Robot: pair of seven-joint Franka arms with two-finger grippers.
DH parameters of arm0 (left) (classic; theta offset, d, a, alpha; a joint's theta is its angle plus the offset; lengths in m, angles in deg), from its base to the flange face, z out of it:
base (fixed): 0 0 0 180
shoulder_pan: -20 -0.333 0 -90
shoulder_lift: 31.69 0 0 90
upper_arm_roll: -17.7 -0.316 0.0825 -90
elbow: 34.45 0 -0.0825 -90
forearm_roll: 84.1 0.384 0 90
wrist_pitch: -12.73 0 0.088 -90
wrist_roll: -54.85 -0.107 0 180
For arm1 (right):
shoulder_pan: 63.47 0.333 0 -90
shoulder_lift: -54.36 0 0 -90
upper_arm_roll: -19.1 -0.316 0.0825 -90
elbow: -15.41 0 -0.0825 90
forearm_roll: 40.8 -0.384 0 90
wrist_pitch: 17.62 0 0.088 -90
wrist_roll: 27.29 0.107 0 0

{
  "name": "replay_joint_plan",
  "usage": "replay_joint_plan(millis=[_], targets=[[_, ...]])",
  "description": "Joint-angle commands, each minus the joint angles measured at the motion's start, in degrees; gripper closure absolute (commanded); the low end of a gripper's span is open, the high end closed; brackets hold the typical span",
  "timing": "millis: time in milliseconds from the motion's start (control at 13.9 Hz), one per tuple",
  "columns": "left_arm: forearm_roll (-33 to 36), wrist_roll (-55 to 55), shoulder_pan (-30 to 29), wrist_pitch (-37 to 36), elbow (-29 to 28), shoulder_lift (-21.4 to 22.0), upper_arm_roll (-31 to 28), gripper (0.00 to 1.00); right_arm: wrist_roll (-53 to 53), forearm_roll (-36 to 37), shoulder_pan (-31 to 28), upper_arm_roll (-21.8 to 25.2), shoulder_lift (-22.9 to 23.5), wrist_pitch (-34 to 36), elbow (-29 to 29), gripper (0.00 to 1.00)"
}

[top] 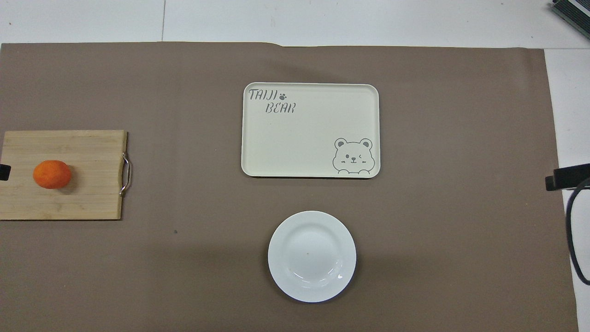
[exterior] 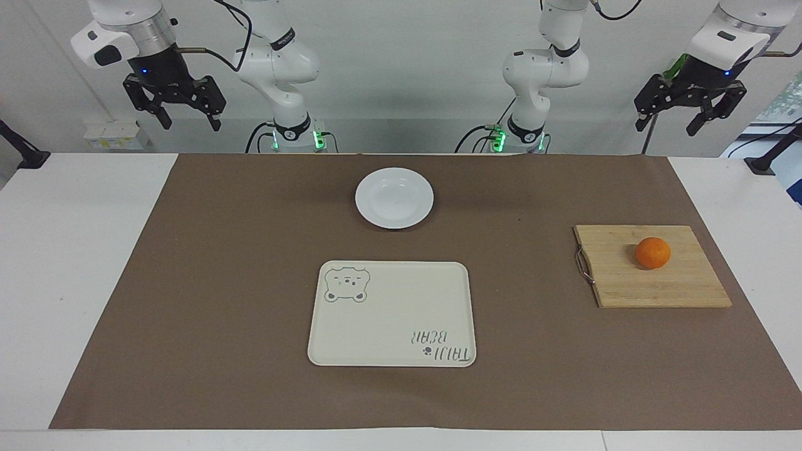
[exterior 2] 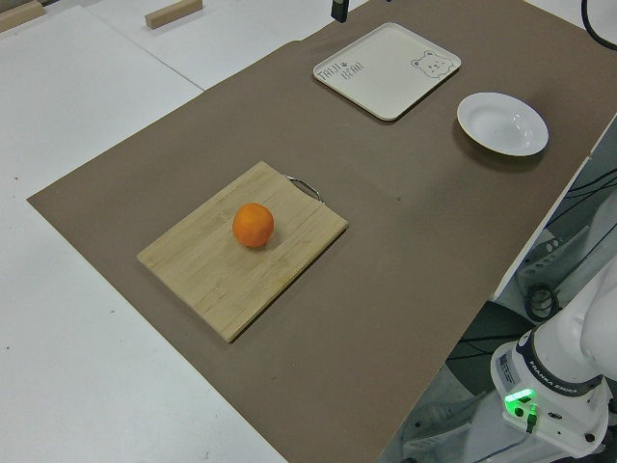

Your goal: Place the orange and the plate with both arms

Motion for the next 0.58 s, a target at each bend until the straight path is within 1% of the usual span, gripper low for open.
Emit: replay_joint_plan(millis=[0, 503], targets=[[0.3, 0.0, -0.3, -0.1, -0.3, 0.7, 0.1, 0.0, 0.9, 0.2, -0.5, -0.4, -0.6, 0.1, -0.4, 0.0], [0.4, 0.5, 0.2, 0.1, -0.1, 0.5, 0.3, 0.0, 0.9, 0.2, -0.5, -0.4, -0.6, 0.1, -0.4, 0.0]])
